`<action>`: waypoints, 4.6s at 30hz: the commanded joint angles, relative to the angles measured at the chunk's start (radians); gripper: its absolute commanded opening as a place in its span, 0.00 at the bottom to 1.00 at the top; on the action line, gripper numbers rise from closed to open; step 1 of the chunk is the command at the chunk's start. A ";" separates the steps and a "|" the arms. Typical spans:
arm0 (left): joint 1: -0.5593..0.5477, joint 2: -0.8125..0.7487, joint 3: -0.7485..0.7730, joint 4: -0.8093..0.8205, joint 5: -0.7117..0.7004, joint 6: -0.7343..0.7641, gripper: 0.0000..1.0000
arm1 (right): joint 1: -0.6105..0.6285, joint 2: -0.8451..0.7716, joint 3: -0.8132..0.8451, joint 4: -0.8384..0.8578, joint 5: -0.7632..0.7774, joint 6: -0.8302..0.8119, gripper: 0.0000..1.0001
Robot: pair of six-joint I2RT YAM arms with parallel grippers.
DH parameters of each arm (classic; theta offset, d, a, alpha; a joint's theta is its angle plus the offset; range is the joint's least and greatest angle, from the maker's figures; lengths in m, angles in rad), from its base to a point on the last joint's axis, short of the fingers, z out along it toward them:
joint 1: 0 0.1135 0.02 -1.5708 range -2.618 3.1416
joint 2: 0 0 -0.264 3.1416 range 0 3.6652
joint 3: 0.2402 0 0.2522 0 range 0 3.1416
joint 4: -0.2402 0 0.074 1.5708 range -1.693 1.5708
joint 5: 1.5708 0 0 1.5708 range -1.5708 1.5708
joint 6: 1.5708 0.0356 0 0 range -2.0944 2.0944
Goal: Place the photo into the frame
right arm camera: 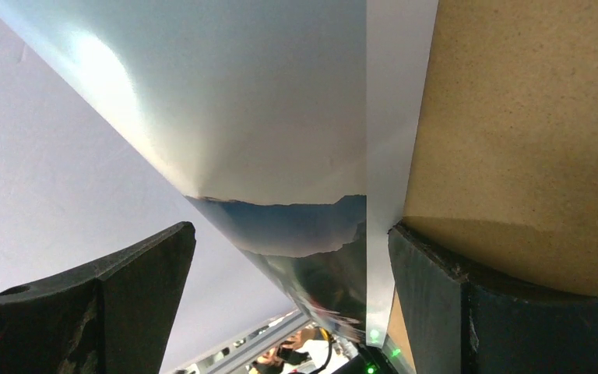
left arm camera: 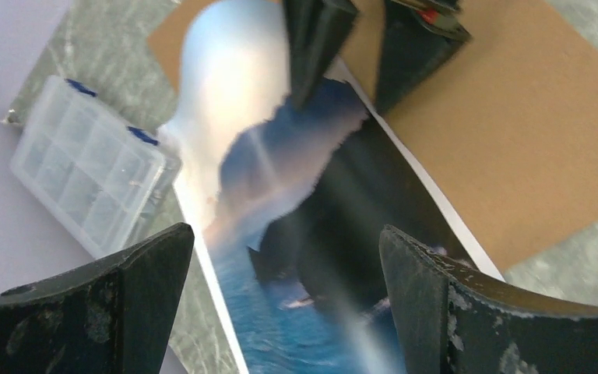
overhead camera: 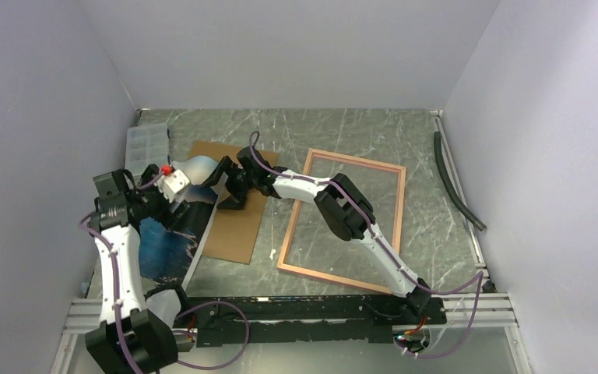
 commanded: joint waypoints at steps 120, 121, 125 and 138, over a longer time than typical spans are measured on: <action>0.848 -0.115 -0.079 -0.453 0.473 1.701 0.37 | -0.029 -0.202 -0.256 0.595 0.058 0.155 1.00; 0.848 -0.115 -0.086 -0.455 0.466 1.704 0.34 | -0.031 -0.205 -0.246 0.575 0.050 0.132 1.00; 0.847 -0.130 -0.101 -0.477 0.458 1.707 0.23 | -0.018 -0.204 -0.260 0.614 0.044 0.156 1.00; 0.826 -0.136 -0.114 -0.527 0.416 1.711 0.15 | 0.016 -0.313 -0.305 0.471 0.097 0.115 1.00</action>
